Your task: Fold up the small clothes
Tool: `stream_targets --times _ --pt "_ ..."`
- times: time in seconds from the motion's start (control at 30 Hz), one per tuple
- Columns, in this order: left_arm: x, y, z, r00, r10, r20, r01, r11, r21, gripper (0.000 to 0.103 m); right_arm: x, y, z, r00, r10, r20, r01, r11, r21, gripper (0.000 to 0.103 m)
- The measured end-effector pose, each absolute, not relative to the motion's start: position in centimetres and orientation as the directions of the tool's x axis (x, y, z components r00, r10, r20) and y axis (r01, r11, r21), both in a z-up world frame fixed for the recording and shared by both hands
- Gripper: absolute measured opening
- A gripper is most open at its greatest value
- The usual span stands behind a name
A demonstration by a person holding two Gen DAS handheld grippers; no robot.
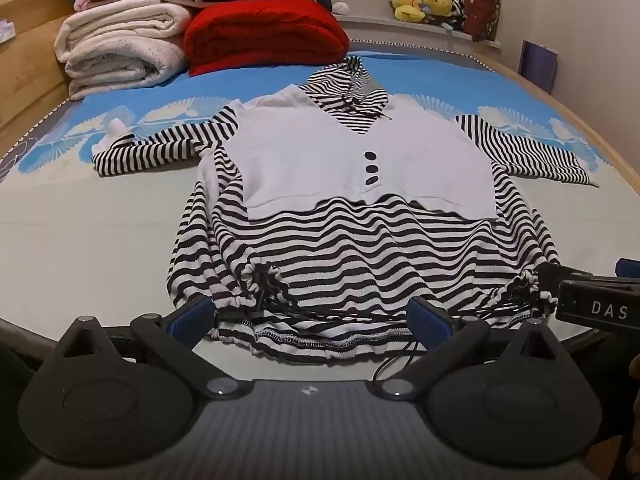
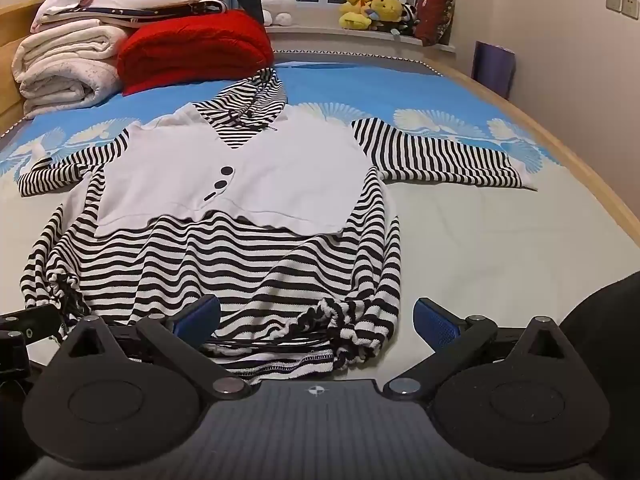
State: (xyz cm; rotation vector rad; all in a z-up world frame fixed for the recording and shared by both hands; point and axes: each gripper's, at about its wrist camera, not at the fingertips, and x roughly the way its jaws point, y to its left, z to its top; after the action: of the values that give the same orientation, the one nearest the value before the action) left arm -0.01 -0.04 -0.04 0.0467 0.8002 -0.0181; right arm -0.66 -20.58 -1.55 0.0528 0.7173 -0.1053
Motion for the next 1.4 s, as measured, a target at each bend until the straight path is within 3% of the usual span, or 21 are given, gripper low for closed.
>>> stream_targets --times 0.2,0.7,1.23,1.4 --pt "0.0 -0.7 -0.5 0.693 0.017 -0.721 0.05 0.996 0.072 0.102 -0.9 -21.1 -1.3 0.756 -0.065 -0.651 0.119 0.992 0.04 0.102" --pt "0.3 0.2 0.3 0.698 0.005 -0.716 0.028 0.999 0.034 0.102 -1.0 -19.3 -1.7 0.75 0.005 -0.662 0.039 0.998 0.051 0.102" --pt "0.3 -0.2 0.1 0.699 0.028 -0.714 0.036 0.997 0.075 0.102 -1.0 -19.5 -1.8 0.754 -0.024 -0.657 0.048 0.999 0.019 0.098" --pt "1.5 1.1 0.7 0.683 0.009 -0.73 0.0 1.0 0.012 0.102 -0.2 -20.7 -1.4 0.747 -0.06 -0.663 0.109 0.993 0.034 0.096"
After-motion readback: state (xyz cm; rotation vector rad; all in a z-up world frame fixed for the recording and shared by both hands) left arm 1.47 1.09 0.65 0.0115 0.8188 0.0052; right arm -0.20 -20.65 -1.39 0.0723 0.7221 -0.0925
